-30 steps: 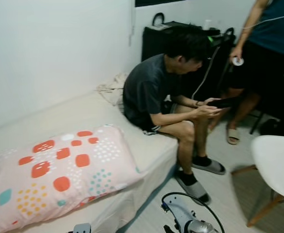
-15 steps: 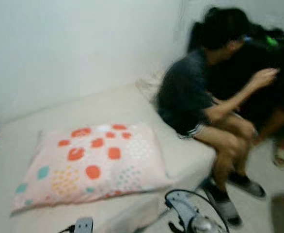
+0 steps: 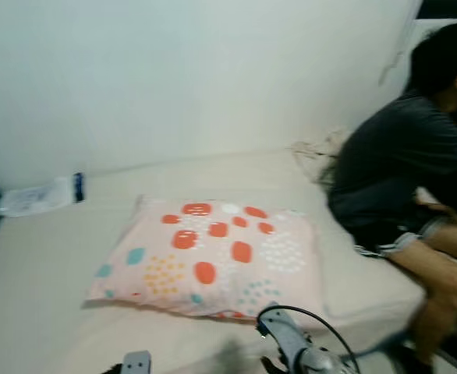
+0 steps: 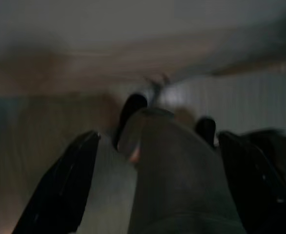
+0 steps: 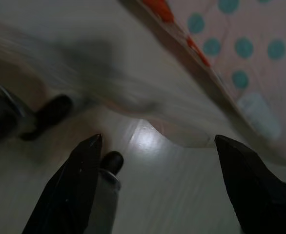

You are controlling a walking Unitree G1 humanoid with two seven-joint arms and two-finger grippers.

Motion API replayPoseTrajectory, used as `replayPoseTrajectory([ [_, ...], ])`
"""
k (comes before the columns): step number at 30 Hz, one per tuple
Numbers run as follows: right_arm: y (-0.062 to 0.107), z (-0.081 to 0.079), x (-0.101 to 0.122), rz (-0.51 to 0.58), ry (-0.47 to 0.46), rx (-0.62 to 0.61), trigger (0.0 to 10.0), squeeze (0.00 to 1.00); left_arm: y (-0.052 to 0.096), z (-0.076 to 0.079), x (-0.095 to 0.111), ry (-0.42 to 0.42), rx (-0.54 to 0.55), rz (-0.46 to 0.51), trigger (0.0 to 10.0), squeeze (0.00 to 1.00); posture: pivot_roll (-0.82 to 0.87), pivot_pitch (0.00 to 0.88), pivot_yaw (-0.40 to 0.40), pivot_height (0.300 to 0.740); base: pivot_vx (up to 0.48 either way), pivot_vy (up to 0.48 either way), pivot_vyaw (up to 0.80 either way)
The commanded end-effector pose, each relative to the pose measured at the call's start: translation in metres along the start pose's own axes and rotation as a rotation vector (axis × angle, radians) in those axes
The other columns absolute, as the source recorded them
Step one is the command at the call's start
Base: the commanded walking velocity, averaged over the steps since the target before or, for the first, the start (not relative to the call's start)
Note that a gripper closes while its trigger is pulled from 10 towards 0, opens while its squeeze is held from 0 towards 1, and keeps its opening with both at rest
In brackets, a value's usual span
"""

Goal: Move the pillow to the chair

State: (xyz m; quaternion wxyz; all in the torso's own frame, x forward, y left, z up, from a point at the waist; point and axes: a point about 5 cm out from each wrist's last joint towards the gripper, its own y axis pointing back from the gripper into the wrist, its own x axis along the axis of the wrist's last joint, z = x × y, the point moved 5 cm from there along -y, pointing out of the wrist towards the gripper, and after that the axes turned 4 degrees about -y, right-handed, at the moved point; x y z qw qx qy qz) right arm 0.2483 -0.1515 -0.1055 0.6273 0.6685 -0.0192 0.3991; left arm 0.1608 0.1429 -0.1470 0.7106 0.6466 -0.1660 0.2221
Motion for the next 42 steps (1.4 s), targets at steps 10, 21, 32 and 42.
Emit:
replayPoseTrajectory([
  [10,0.000,-0.001,-0.002,0.003,-0.015,-0.008,10.0,0.00,0.003,-0.004,-0.010,-0.017,-0.010,-0.026,10.0,0.00,-0.04,0.018,-0.063,0.740,0.000,0.000,0.56],
  [21,0.000,0.001,-0.002,-0.001,-0.036,-0.029,10.0,0.00,0.003,0.000,-0.014,-0.001,-0.029,-0.040,10.0,0.00,-0.04,0.023,-0.065,0.740,0.000,-0.279,0.00],
  [32,0.000,0.005,-0.004,0.004,-0.107,-0.069,10.0,0.00,0.003,0.000,-0.015,0.002,-0.022,-0.044,10.0,0.00,-0.04,0.035,-0.052,0.740,0.000,0.000,0.00],
  [42,0.001,0.011,0.000,0.031,-0.162,-0.100,10.0,0.00,0.004,0.002,-0.019,-0.042,-0.046,-0.061,10.0,0.00,-0.04,0.034,-0.048,0.740,0.000,-0.239,0.00],
])
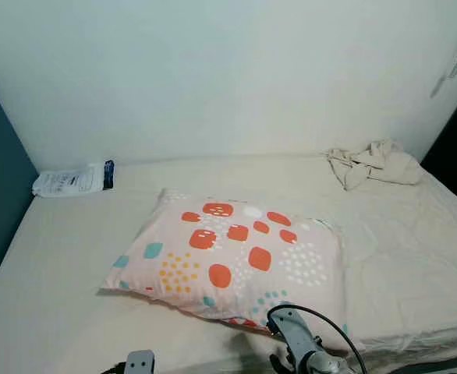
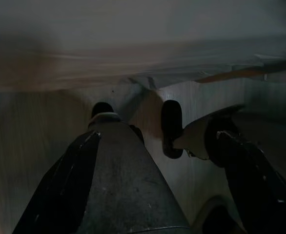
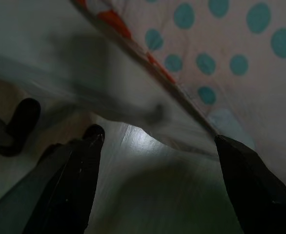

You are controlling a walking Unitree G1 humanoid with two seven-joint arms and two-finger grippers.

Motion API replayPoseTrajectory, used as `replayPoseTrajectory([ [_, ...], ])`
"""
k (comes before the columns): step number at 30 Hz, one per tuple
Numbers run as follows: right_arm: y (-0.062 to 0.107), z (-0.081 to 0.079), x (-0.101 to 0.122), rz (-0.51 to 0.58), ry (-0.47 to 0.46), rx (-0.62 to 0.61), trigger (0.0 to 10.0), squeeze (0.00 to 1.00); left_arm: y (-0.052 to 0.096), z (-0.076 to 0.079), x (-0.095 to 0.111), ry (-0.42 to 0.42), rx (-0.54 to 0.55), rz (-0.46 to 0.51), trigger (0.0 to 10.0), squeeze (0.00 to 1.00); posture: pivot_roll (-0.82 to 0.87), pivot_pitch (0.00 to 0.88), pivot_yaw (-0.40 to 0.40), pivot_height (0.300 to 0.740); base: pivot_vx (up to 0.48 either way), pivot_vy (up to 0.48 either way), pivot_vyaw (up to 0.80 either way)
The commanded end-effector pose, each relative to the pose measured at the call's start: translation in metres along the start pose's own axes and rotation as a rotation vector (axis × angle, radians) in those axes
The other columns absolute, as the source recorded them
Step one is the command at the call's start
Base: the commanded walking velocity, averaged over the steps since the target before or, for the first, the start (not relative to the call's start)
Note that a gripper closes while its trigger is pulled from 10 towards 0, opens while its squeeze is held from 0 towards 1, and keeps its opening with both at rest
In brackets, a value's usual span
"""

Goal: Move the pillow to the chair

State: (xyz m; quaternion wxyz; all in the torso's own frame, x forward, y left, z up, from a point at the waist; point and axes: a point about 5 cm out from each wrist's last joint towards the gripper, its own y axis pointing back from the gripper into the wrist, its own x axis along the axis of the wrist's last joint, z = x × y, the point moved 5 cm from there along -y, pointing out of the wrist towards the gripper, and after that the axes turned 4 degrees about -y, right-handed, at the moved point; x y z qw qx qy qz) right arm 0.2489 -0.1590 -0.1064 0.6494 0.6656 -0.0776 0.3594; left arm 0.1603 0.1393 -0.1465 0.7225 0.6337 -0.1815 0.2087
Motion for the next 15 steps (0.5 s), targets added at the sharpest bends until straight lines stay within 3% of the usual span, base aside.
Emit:
replayPoseTrajectory([
  [1,0.000,0.005,0.006,0.030,-0.060,-0.023,10.0,0.00,0.004,-0.002,-0.018,-0.011,0.003,-0.060,10.0,0.00,-0.04,0.034,-0.048,0.740,0.000,-0.472,0.00],
  [2,0.000,0.009,0.013,0.059,-0.121,-0.035,10.0,0.00,0.004,-0.004,-0.018,0.000,0.014,-0.056,10.0,0.00,-0.04,0.034,-0.048,0.740,0.000,0.000,0.00],
  [3,0.000,0.009,0.013,0.059,-0.121,-0.035,10.0,0.00,0.004,-0.004,-0.018,0.000,0.014,-0.056,10.0,0.00,-0.04,0.034,-0.048,0.740,0.000,0.000,0.00],
  [7,0.001,0.024,0.055,0.217,-0.413,-0.055,10.0,0.00,0.004,-0.007,-0.018,0.006,0.024,-0.053,10.0,0.00,-0.04,0.031,-0.038,0.740,0.000,0.000,0.00],
  [8,0.001,0.024,0.055,0.217,-0.413,-0.055,10.0,0.00,0.004,-0.007,-0.018,0.006,0.024,-0.053,10.0,0.00,-0.04,0.031,-0.038,0.740,0.000,0.000,0.00],
  [12,0.013,0.053,0.115,0.443,-0.645,-0.071,10.0,0.00,0.004,-0.009,-0.018,-0.003,0.024,-0.057,10.0,0.00,-0.04,0.032,-0.031,0.740,0.000,0.000,0.00],
  [13,0.017,0.061,0.126,0.490,-0.667,-0.078,10.0,0.35,0.005,-0.011,-0.018,-0.005,0.026,-0.060,10.0,0.00,-0.05,0.033,-0.029,0.740,0.000,0.000,0.00],
  [14,0.021,0.067,0.133,0.519,-0.669,-0.089,10.0,1.00,0.005,-0.012,-0.018,-0.006,0.028,-0.062,10.0,0.00,-0.05,0.035,-0.028,0.740,0.000,0.000,0.00],
  [15,0.023,0.071,0.137,0.534,-0.667,-0.098,10.0,1.00,0.005,-0.013,-0.019,-0.006,0.029,-0.063,10.0,0.00,-0.05,0.035,-0.028,0.740,0.000,0.000,0.00],
])
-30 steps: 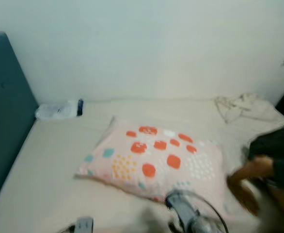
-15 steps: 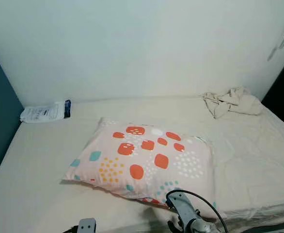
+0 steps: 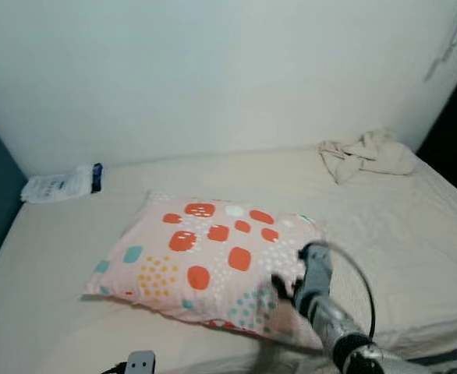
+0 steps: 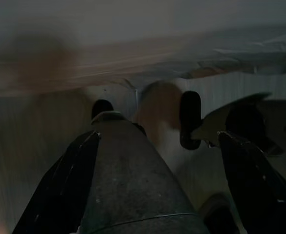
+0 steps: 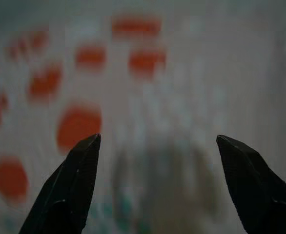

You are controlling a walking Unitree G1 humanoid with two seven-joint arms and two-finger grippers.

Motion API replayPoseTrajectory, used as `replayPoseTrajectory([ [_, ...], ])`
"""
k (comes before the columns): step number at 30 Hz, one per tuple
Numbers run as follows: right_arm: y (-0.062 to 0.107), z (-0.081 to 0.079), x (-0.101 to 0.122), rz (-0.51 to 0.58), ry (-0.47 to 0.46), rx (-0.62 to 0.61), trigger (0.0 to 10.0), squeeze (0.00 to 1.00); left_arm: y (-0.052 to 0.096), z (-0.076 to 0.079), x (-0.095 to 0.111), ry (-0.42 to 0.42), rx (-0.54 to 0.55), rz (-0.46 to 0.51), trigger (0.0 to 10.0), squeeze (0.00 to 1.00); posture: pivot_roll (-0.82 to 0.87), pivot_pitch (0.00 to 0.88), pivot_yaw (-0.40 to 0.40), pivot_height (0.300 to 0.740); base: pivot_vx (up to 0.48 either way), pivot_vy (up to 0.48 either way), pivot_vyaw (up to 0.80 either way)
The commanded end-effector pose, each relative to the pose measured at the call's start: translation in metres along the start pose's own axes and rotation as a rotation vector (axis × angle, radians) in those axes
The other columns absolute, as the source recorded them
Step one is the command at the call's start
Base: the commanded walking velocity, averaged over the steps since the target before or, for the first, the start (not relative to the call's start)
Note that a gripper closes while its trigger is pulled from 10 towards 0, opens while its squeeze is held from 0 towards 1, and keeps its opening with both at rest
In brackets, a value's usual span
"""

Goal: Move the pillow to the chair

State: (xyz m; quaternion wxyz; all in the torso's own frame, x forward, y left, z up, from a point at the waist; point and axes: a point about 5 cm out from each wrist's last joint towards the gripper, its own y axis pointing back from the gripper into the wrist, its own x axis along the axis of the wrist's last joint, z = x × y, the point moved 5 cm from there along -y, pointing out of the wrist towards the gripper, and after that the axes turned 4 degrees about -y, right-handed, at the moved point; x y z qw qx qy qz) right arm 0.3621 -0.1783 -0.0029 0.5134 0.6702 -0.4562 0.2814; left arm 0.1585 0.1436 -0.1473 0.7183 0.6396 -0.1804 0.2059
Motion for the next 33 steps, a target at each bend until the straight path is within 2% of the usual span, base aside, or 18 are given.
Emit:
replayPoseTrajectory([
  [1,0.000,-0.001,0.001,0.018,-0.031,0.000,10.0,1.00,0.004,-0.009,-0.017,-0.001,0.015,-0.057,10.0,0.00,-0.05,0.035,-0.028,0.740,0.000,0.000,0.00],
  [3,-0.001,0.008,0.013,0.046,0.001,-0.057,10.0,1.00,0.005,-0.010,-0.018,-0.002,0.017,-0.060,10.0,0.00,-0.04,0.041,-0.028,0.740,0.000,0.000,0.00],
  [7,0.001,0.017,0.011,0.033,-0.055,-0.101,10.0,1.00,0.005,-0.011,-0.020,-0.005,0.016,-0.061,10.0,0.00,-0.04,0.048,-0.027,0.740,0.000,0.000,0.00],
  [10,0.002,0.014,-0.004,-0.001,-0.162,-0.090,10.0,1.00,0.006,-0.012,-0.022,-0.021,0.017,-0.062,10.0,0.00,-0.04,0.068,-0.021,0.740,0.000,0.000,0.00],
  [13,0.002,0.013,-0.007,-0.009,-0.191,-0.088,10.0,1.00,0.007,-0.012,-0.023,-0.025,0.017,-0.061,10.0,0.00,-0.03,0.074,-0.019,0.740,0.000,0.000,0.00],
  [15,0.002,0.004,-0.016,-0.044,-0.228,-0.051,10.0,1.00,0.008,-0.015,-0.025,-0.037,0.023,-0.058,10.0,0.00,-0.03,0.083,-0.017,0.740,0.000,0.000,0.00],
  [16,0.002,-0.002,-0.019,-0.055,-0.237,-0.024,10.0,0.86,0.008,-0.016,-0.025,-0.038,0.028,-0.056,10.0,0.00,-0.03,0.086,-0.017,0.740,0.000,0.000,0.00],
  [17,0.001,-0.007,-0.021,-0.062,-0.244,-0.002,10.0,0.30,0.009,-0.018,-0.025,-0.043,0.034,-0.055,10.0,0.00,-0.03,0.088,-0.019,0.740,0.000,0.000,0.00],
  [18,0.001,-0.010,-0.021,-0.067,-0.243,0.017,10.0,0.00,0.009,-0.020,-0.025,-0.052,0.038,-0.052,10.0,0.00,-0.03,0.090,-0.019,0.740,0.000,0.000,0.00],
  [21,0.001,-0.019,-0.027,-0.099,-0.193,0.052,10.0,0.00,0.009,-0.024,-0.019,-0.075,0.049,-0.024,10.0,0.00,-0.03,0.099,-0.024,0.740,0.000,0.000,0.00],
  [23,0.002,-0.019,-0.033,-0.128,-0.189,0.038,10.0,0.00,0.007,-0.025,-0.007,-0.102,0.053,0.017,10.0,0.00,-0.03,0.100,-0.025,0.725,0.000,0.000,0.00],
  [24,0.002,-0.016,-0.034,-0.127,-0.198,0.023,10.0,0.00,0.005,-0.026,0.008,-0.101,0.052,0.070,10.0,0.00,-0.04,0.104,-0.026,0.715,0.000,0.000,0.00],
  [25,0.002,-0.016,-0.034,-0.127,-0.198,0.023,10.0,0.00,0.005,-0.026,0.008,-0.101,0.052,0.070,10.0,0.00,-0.04,0.104,-0.026,0.715,0.000,0.000,0.00],
  [27,0.003,-0.013,-0.037,-0.133,-0.235,0.017,10.0,0.00,0.003,-0.026,0.029,-0.087,0.050,0.144,10.0,0.00,-0.04,0.105,-0.027,0.705,0.000,0.000,0.00],
  [31,0.005,-0.013,-0.041,-0.152,-0.192,0.031,10.0,0.00,0.003,-0.025,0.073,-0.068,0.016,0.291,10.0,0.00,-0.05,0.112,-0.030,0.685,0.000,0.000,0.00],
  [32,0.005,-0.013,-0.041,-0.152,-0.192,0.031,10.0,0.00,0.003,-0.025,0.073,-0.068,0.016,0.291,10.0,0.00,-0.05,0.112,-0.030,0.685,0.000,0.000,0.00],
  [33,0.005,-0.014,-0.041,-0.153,-0.188,0.038,10.0,0.00,0.003,-0.024,0.083,-0.071,0.007,0.326,10.0,0.00,-0.05,0.112,-0.029,0.680,0.000,0.000,0.00],
])
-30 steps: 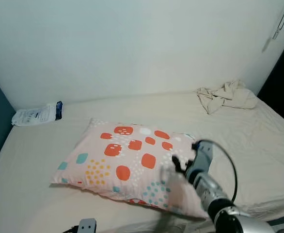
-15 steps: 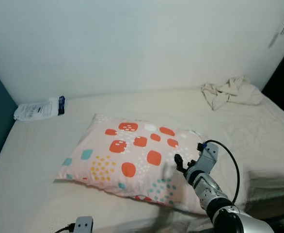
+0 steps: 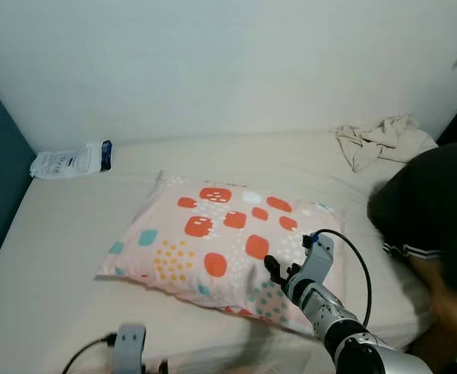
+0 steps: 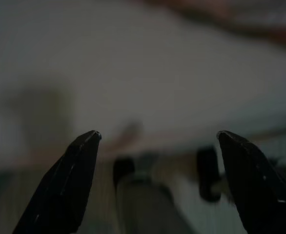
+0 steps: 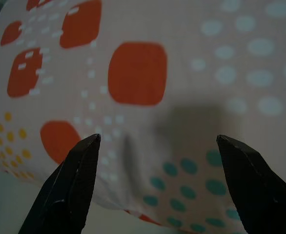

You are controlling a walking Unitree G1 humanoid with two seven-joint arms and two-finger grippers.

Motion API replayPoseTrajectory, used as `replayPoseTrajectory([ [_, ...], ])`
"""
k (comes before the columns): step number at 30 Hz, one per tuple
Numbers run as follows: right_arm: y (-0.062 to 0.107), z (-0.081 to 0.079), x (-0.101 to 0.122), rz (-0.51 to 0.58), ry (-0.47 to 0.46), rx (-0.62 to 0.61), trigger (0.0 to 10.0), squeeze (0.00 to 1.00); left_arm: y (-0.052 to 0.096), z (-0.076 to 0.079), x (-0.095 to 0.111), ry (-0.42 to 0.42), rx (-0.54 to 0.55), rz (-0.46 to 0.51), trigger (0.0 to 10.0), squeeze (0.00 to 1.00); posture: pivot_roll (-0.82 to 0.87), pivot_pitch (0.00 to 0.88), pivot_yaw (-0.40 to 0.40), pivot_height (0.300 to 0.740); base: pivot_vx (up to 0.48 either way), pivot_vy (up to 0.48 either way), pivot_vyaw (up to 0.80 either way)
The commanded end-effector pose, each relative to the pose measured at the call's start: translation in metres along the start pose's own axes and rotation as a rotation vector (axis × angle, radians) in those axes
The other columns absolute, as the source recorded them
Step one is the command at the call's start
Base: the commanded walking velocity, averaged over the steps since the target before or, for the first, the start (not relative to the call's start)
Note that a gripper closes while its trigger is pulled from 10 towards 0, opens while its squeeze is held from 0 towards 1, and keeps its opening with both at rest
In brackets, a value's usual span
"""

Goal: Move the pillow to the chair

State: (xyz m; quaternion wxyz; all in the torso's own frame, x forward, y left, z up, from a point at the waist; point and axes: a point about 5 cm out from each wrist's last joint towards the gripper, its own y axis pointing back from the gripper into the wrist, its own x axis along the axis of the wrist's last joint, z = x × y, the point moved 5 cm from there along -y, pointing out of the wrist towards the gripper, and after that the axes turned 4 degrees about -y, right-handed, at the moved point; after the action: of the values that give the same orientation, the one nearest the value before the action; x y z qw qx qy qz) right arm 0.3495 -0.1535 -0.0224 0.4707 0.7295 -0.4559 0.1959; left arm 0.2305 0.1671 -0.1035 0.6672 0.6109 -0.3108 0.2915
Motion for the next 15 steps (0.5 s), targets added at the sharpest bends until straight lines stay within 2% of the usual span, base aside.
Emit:
replayPoseTrajectory([
  [1,0.002,0.002,-0.011,-0.034,0.000,0.006,10.0,0.00,-0.001,-0.006,0.012,0.011,-0.001,0.053,10.0,0.00,-0.05,0.114,-0.029,0.675,0.000,0.000,0.00],
  [4,0.001,-0.006,-0.011,-0.036,0.014,0.045,10.0,0.00,-0.005,-0.007,0.040,0.034,-0.013,0.159,10.0,0.00,-0.06,0.117,-0.026,0.660,0.000,0.000,0.00],
  [11,0.000,-0.015,-0.015,-0.052,0.041,0.080,10.0,0.00,-0.006,-0.004,0.046,0.058,-0.013,0.190,10.0,0.00,-0.06,0.124,-0.026,0.640,0.000,0.000,0.00],
  [15,-0.001,-0.023,-0.015,-0.038,0.062,0.110,10.0,0.00,-0.005,0.007,0.041,0.060,-0.030,0.194,10.0,0.00,-0.05,0.132,-0.027,0.635,0.000,0.000,0.00],
])
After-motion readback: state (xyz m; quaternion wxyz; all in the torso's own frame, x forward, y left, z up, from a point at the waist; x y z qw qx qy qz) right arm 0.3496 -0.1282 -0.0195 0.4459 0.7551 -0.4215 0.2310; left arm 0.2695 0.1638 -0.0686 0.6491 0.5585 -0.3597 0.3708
